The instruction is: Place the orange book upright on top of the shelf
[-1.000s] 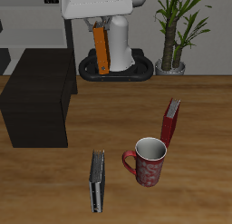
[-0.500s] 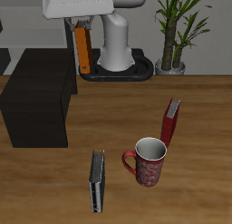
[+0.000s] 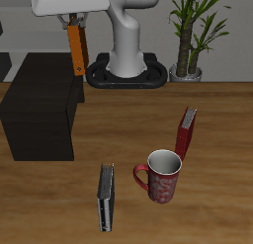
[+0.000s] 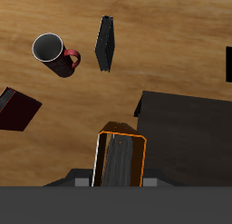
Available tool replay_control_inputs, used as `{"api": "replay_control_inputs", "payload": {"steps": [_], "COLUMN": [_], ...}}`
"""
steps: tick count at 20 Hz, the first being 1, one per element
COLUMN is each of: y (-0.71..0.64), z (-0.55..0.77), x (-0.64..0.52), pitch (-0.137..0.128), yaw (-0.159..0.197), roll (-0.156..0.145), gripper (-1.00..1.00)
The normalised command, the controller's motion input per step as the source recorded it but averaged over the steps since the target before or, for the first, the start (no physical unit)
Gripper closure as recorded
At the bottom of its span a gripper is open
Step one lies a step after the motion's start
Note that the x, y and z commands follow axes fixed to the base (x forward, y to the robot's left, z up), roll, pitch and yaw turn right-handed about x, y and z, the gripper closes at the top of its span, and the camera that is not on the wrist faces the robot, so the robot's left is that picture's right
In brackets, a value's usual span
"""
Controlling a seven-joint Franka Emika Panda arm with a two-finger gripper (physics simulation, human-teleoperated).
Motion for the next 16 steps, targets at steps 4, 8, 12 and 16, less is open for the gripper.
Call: {"api": "replay_control_inputs", "payload": {"steps": [4, 8, 12, 16], "y": [-0.34, -0.39, -0.40, -0.31], "z": [0.07, 0.07, 0.08, 0.08], "x": [-0.10, -0.10, -0.10, -0.10], "pitch": [-0.005, -0.004, -0.009, -0.014], "yaw": [-0.009, -0.024, -0.012, -0.010], "roll": [-0.013, -0.032, -0.053, -0.050], "gripper": [1.00, 1.00, 1.00, 1.00]}}
